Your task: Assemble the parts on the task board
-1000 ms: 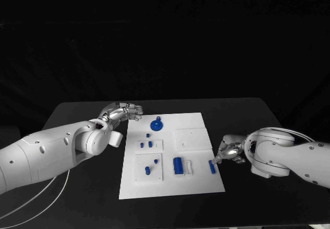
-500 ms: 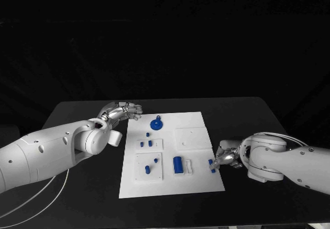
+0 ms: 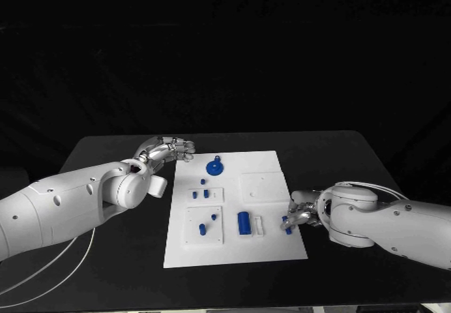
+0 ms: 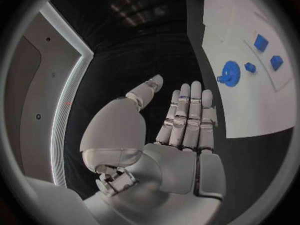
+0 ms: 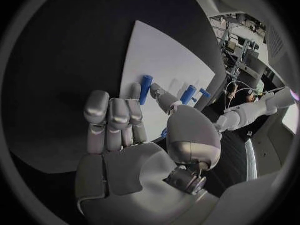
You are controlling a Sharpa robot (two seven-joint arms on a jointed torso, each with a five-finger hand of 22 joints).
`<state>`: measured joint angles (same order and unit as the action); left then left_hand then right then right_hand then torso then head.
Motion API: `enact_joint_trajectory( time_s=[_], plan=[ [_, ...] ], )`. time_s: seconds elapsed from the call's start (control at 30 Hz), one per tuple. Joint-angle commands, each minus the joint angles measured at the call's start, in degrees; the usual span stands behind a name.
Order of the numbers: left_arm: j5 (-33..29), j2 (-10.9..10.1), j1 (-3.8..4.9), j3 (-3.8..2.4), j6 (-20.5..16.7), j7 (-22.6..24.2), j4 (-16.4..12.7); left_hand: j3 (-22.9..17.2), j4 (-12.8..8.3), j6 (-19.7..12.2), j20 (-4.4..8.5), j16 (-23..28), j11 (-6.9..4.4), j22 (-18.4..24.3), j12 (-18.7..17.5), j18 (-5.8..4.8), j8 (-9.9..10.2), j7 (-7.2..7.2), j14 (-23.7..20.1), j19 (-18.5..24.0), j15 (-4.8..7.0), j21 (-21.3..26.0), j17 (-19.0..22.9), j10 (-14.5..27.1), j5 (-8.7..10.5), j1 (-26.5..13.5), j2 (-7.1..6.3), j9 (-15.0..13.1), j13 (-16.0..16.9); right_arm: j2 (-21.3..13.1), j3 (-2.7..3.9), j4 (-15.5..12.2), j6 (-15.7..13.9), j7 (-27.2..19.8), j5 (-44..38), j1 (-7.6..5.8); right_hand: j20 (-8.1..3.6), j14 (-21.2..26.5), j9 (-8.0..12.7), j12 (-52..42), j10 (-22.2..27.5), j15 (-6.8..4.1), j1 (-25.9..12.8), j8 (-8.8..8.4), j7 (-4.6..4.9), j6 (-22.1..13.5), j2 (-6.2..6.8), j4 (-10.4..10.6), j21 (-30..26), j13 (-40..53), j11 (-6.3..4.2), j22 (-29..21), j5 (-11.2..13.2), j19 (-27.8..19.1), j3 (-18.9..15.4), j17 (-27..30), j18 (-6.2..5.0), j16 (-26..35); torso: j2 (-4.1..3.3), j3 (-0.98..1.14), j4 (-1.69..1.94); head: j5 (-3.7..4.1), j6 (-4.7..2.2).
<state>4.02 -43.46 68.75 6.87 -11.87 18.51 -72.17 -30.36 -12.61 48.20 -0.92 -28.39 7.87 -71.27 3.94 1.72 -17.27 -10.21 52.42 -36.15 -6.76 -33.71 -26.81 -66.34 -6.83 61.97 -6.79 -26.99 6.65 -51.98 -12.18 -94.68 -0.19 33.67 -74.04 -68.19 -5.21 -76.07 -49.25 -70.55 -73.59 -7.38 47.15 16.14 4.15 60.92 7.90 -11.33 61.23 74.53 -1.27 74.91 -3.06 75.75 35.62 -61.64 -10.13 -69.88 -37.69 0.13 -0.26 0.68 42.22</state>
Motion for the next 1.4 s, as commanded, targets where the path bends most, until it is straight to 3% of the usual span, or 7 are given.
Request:
enact_joint_trajectory(
  time_s=[0.03,0.53,0.6,0.83,1.0,1.3,1.4],
  plan=[
    [0.2,0.1,0.06,-0.05,0.9,0.3,-0.1,0.1,0.4,-0.5,-0.13,0.2,-0.03,-0.1,0.2,0.79,-0.2,0.06,0.3,0.2,-0.04,0.4,-0.1,-0.4,0.27,-0.8,0.0,0.1,-0.1,1.0,-0.47,1.0,0.7,0.8,-7.5,0.91,-0.22,0.1,8.2,0.1,-0.9,-0.48,0.2,-0.41,0.21,-0.7,-0.76,-0.6,0.0,0.0,-0.68,0.4,0.3,-0.4,0.1,0.1,-4.87,-0.2,0.01,-0.01,-0.01,-0.19,0.19],
    [0.2,-0.1,0.06,-0.05,1.0,0.2,-0.2,0.1,0.5,-0.5,-0.13,0.3,-0.03,-0.1,0.2,0.78,-0.2,0.05,0.3,0.2,-0.04,0.4,-0.2,-0.4,0.29,-0.8,0.0,0.1,-0.1,2.3,-0.5,1.4,1.3,0.7,-7.7,1.35,-0.21,0.0,9.0,0.4,-0.6,0.23,3.6,-2.67,1.17,-3.0,1.12,-1.6,0.0,0.0,0.15,0.3,0.2,-0.2,5.9,0.4,-4.87,-0.2,0.03,-0.04,-0.02,-0.25,0.51],
    [0.2,-0.1,0.06,-0.05,1.0,0.2,-0.2,0.1,0.5,-0.5,-0.13,0.3,-0.03,-0.1,0.2,0.78,-0.2,0.05,0.3,0.2,-0.04,0.4,-0.2,-0.4,0.29,-0.8,0.0,0.1,-0.1,2.2,-0.5,1.5,1.0,0.5,-6.2,1.37,-0.15,0.0,9.3,0.4,-0.6,0.41,4.7,-2.92,1.3,-3.0,0.36,-2.2,0.0,0.0,0.32,0.4,0.0,-0.2,7.2,0.4,-4.87,-0.2,0.01,-0.04,0.02,-0.24,0.5],
    [0.2,-0.1,0.06,-0.05,1.0,0.2,-0.1,0.1,0.5,-0.5,-0.13,0.3,-0.03,-0.2,0.2,0.79,-0.2,0.05,0.3,0.3,-0.04,0.5,-0.2,-0.4,0.29,-0.8,0.0,0.1,-0.1,2.1,-0.48,1.4,-2.5,-0.2,0.7,1.36,0.47,0.0,10.2,0.6,-0.5,0.55,5.0,-3.24,1.37,-2.1,-2.21,-3.7,0.1,-0.1,0.43,0.5,-3.9,-0.3,9.8,0.6,-4.87,-0.1,0.04,-0.02,-0.02,-0.43,0.45],
    [0.2,-0.1,0.06,-0.05,1.0,0.2,-0.1,0.0,0.5,-0.5,-0.13,0.3,-0.03,-0.2,0.2,0.79,-0.2,0.05,0.3,0.3,-0.04,0.5,-0.2,-0.5,0.29,-0.8,0.01,0.1,-0.1,2.0,-0.45,1.2,-5.8,-0.8,4.9,1.35,0.58,-0.1,10.9,1.0,-0.2,0.61,3.4,-3.62,1.45,-2.0,-1.33,-3.1,0.0,-0.4,0.5,0.4,-1.2,-0.1,9.9,0.7,-4.87,0.0,0.05,0.0,-0.02,-0.49,0.5],
    [0.2,-0.2,0.07,-0.05,1.2,0.2,-0.2,0.0,0.5,-0.5,-0.13,0.4,-0.05,-0.2,0.2,0.79,-0.3,0.06,0.3,0.3,-0.04,0.5,-0.3,-0.5,0.28,-0.7,0.01,0.1,-0.1,1.8,-0.26,0.6,-11.8,-3.7,10.9,1.24,0.44,-0.1,11.4,1.3,-0.2,0.48,3.2,-3.66,1.33,-1.4,-1.24,-2.8,-0.1,-0.6,0.38,0.3,-2.7,0.1,10.4,0.9,-4.87,0.0,0.06,-0.02,0.01,-0.61,0.27],
    [0.2,-0.3,0.07,-0.05,1.6,0.3,-0.2,0.0,0.5,-0.5,-0.13,0.4,-0.05,-0.2,0.2,0.79,-0.3,0.07,0.3,0.3,-0.04,0.5,-0.3,-0.5,0.28,-0.7,-0.01,0.1,-0.1,1.7,0.48,0.0,-13.8,-5.3,13.2,1.24,0.26,-0.1,11.8,1.5,0.0,0.44,3.4,-3.9,1.36,-1.6,-0.79,-2.3,-0.2,-0.7,0.4,0.2,-3.4,0.2,10.9,0.9,-4.87,0.1,0.01,-0.03,0.0,-0.63,0.32]
  ],
)
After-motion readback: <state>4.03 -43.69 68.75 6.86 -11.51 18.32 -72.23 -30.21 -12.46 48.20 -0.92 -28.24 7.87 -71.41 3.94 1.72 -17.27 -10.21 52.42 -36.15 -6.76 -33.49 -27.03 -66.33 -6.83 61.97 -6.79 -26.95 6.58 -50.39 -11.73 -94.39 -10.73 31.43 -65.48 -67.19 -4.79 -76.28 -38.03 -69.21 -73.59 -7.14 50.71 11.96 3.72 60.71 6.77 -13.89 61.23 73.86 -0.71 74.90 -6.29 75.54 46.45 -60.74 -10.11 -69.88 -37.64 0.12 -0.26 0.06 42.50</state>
